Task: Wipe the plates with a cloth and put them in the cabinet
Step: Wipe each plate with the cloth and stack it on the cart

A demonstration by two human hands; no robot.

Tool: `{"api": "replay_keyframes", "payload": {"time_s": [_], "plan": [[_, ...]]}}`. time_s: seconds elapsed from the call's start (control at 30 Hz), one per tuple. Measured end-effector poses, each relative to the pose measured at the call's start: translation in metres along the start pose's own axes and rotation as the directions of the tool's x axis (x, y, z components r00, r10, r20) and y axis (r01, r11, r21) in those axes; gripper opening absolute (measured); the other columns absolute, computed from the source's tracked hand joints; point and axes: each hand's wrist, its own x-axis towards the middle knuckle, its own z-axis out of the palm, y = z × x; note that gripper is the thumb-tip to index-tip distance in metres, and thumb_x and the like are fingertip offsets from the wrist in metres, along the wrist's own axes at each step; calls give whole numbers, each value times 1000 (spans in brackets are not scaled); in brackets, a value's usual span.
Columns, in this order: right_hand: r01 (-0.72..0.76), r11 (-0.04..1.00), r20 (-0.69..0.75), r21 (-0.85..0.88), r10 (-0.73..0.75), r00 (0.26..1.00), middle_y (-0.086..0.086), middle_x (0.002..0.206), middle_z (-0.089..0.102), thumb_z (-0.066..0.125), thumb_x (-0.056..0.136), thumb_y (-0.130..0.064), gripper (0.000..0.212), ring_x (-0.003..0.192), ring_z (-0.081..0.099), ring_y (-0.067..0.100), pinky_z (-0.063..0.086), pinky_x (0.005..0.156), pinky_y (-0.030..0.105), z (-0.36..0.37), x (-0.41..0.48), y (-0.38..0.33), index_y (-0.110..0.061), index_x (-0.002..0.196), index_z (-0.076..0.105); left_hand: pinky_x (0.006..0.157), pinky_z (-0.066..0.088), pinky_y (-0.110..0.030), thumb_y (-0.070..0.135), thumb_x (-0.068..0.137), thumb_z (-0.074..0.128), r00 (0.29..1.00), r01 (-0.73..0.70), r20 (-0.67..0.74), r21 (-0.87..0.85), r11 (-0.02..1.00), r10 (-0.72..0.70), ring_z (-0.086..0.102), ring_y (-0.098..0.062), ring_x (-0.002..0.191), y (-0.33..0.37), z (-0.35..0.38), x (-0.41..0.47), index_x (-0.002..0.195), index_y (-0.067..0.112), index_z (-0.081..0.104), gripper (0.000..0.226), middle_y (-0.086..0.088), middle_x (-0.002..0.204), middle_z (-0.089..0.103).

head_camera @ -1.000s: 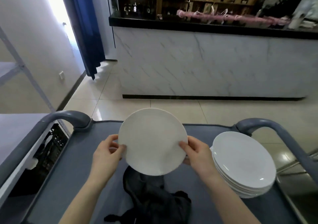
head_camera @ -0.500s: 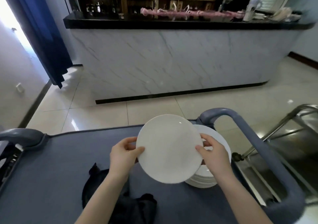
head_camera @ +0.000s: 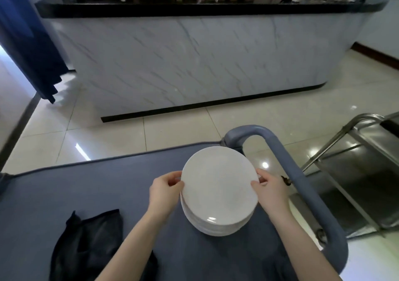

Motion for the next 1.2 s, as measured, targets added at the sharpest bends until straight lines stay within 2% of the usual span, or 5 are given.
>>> {"api": "replay_keyframes", "payload": {"time_s": [0.2,0.33,0.5,0.8,1.2], "plan": [[5,996,14,-84,-4,1000,14,93,56,56,89,-5,22,67,48,9,29,51,12,0,10,14,-14,103,71,71,43,-17,6,90,54,996,-48,-68,133,990,58,55,-10,76,-1,21,-3,67,60,68,61,8,83,64],[40,992,31,-118,-37,999,7,92,49,57,91,-9,28,71,44,2,34,54,7,1,11,17,-17,116,68,72,38,-8,10,94,55,990,-41,-129,151,988,60,59,-4,91,-5,26,-6,110,32,75,33,8,103,56],[11,996,57,-94,-6,998,1,111,46,55,96,-17,43,78,47,-1,32,60,3,4,10,19,-23,138,54,76,41,-10,12,96,59,984,-54,-162,147,988,78,61,-6,99,-9,26,-8,117,21,71,26,13,113,50],[8,998,261,-65,9,965,-5,124,61,52,97,-28,56,109,57,21,49,88,34,2,6,17,-34,149,30,89,47,-32,30,94,64,994,4,108,221,975,-29,57,-16,111,-5,25,-6,153,44,23,74,14,125,58],[-61,987,204,146,31,979,-23,109,61,77,79,-24,62,102,59,9,55,89,37,8,8,16,-35,134,50,95,53,-38,19,80,77,991,53,117,125,991,-68,56,-18,116,-16,19,-6,146,51,31,87,15,127,56]]}}
